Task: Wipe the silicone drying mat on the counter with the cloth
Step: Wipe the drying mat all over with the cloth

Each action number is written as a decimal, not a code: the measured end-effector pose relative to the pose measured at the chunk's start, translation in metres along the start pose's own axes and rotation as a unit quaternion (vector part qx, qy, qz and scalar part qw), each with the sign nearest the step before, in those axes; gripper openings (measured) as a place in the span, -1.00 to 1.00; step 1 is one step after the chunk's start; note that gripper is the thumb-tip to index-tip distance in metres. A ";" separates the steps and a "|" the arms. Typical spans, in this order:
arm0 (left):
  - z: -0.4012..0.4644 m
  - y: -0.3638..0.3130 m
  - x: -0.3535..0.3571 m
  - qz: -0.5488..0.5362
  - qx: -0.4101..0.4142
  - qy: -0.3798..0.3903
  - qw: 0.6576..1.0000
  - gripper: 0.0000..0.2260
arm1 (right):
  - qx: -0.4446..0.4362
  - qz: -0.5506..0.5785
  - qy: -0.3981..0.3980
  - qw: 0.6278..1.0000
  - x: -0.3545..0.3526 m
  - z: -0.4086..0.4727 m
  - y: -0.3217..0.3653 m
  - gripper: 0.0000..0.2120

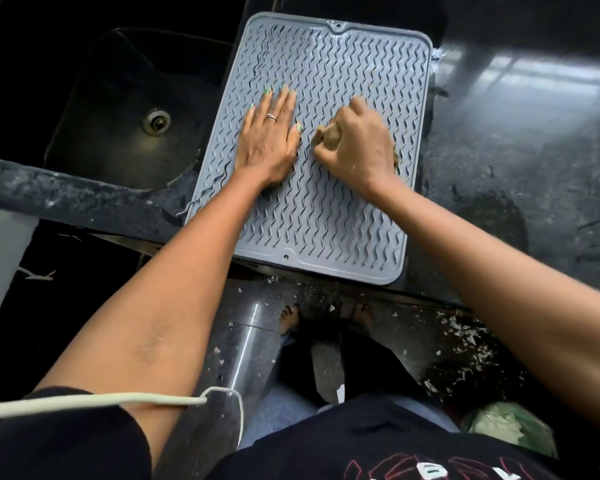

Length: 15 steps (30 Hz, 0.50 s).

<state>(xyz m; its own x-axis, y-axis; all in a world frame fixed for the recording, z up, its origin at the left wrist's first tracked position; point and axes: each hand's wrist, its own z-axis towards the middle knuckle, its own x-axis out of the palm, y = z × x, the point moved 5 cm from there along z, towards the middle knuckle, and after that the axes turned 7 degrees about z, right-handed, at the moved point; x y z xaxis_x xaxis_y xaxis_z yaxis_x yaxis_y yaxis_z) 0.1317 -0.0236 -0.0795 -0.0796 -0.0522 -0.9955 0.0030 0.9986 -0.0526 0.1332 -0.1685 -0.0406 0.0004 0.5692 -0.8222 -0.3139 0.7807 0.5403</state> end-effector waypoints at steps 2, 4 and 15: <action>0.000 -0.001 0.001 -0.002 -0.004 -0.008 1.000 -0.50 | -0.041 0.031 0.027 0.998 0.000 -0.035 0.012 -0.78; -0.001 -0.001 0.002 -0.004 -0.006 -0.012 1.000 -0.50 | -0.065 0.050 0.060 0.995 -0.002 -0.075 0.025 -0.78; -0.002 -0.001 0.000 -0.008 -0.009 0.001 1.000 -0.51 | 0.047 0.205 -0.037 0.977 -0.022 -0.059 0.030 -0.80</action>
<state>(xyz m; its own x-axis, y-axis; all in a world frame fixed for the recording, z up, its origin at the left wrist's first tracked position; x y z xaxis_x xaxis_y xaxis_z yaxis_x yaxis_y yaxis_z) 0.1296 -0.0248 -0.0795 -0.0811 -0.0688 -0.9943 -0.0166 0.9976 -0.0677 0.0680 -0.1729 -0.0169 -0.0380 0.8533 -0.5201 -0.2135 0.5015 0.8384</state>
